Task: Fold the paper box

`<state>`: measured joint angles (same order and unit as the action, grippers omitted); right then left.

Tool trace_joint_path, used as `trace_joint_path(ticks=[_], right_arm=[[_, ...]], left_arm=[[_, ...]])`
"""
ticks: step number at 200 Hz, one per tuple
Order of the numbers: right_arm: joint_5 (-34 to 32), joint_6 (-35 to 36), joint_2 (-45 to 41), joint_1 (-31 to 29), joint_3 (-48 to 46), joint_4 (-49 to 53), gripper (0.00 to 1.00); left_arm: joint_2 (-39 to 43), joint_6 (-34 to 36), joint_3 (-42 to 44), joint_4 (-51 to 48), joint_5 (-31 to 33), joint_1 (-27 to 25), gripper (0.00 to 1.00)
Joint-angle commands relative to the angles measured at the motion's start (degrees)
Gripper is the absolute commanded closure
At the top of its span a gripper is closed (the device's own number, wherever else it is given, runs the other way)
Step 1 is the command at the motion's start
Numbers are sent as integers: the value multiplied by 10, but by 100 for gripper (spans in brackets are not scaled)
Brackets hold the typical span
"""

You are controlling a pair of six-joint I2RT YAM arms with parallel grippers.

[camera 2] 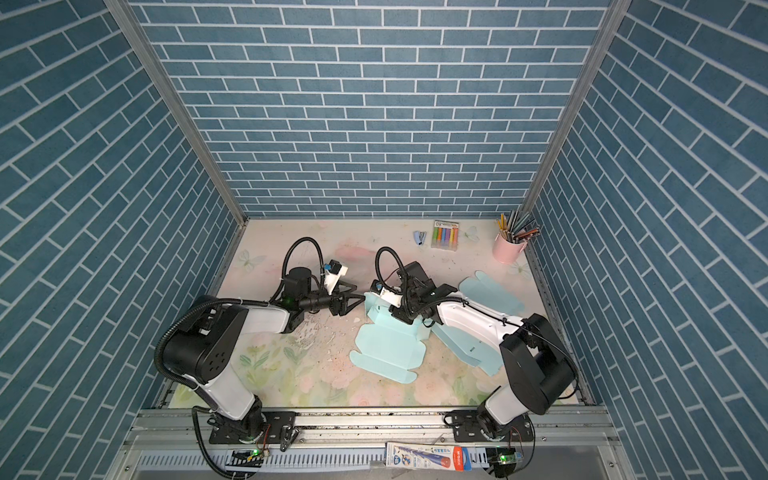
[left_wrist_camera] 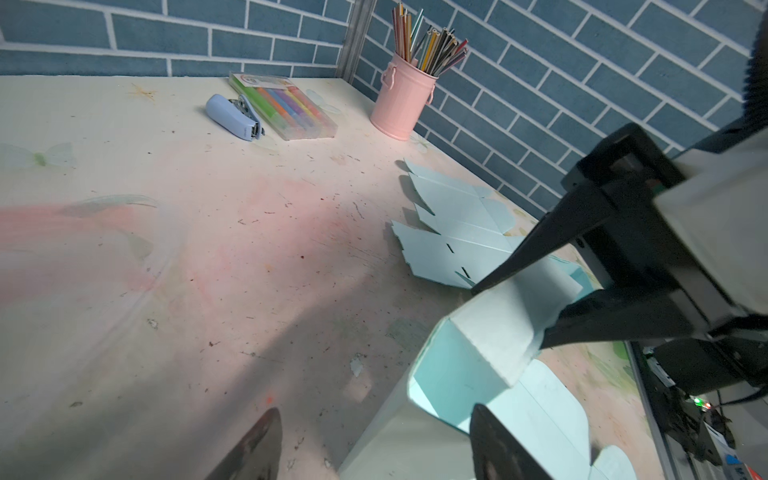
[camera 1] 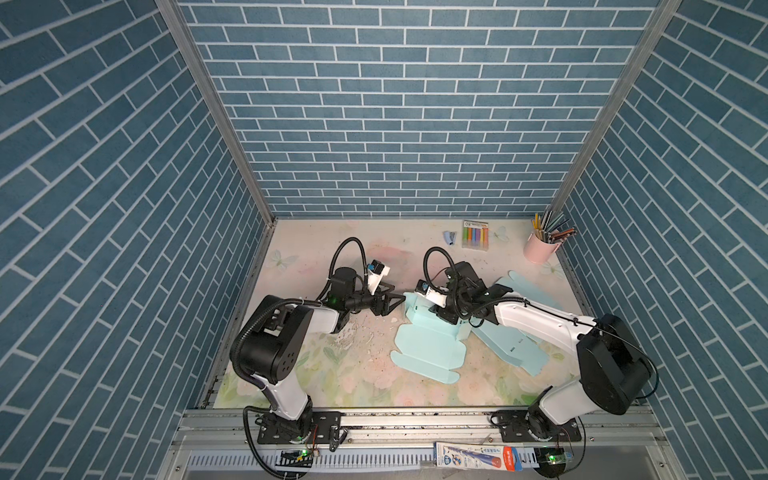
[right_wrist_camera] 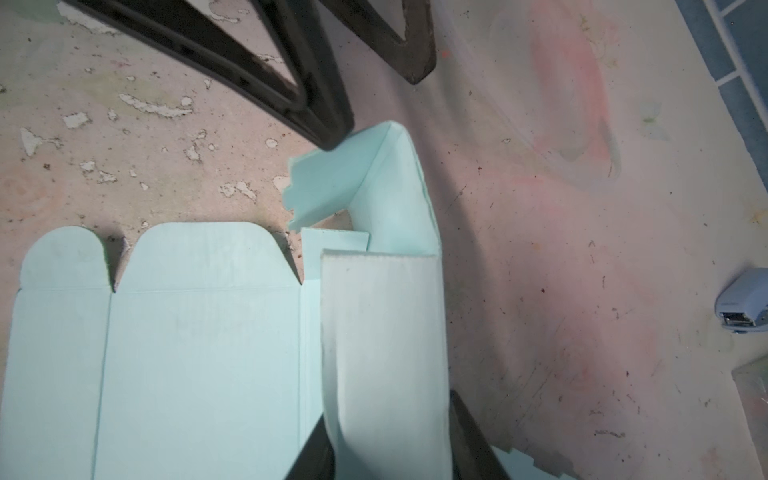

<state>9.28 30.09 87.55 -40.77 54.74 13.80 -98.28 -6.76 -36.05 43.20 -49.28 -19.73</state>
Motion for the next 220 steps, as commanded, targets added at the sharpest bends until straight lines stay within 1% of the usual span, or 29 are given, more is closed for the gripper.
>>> trace_joint_path(ticks=[1, 6, 12, 23, 36, 70, 80, 98, 110, 132, 171, 202, 220], right_arm=[[13, 17, 14, 3, 1, 7, 68], [13, 16, 12, 3, -1, 5, 68], [13, 17, 11, 4, -1, 5, 68], [13, 17, 10, 4, 0, 4, 68], [12, 17, 11, 4, 2, 6, 68], [12, 17, 5, 4, 4, 8, 68], [11, 17, 3, 4, 3, 8, 68], [11, 17, 0, 4, 3, 8, 68], [13, 17, 1, 4, 4, 8, 68], [17, 18, 7, 4, 9, 11, 68], [24, 21, 10, 3, 14, 21, 68], [33, 24, 15, 1, 17, 25, 68], [27, 25, 21, -3, 18, 30, 68]], left_arm=[[-8, -76, 32, 111, -50, 44, 29], [-10, -91, 34, 130, -49, 55, 30], [-15, -94, 28, 127, -46, 67, 31], [-24, -64, 6, 77, -23, 69, 32], [-41, -23, -23, 2, 15, 54, 33], [-82, 35, -69, -81, 50, -2, 33], [-85, 35, -69, -79, 40, -14, 33], [-75, 11, -43, -32, 22, -16, 33], [-66, 6, -32, -31, 19, -21, 34], [-51, 20, -23, -58, 34, -51, 34], [-31, 1, 1, -49, 53, -88, 35], [-21, -2, 12, -44, 61, -100, 35], [-16, -2, 15, -45, 63, -104, 35]])
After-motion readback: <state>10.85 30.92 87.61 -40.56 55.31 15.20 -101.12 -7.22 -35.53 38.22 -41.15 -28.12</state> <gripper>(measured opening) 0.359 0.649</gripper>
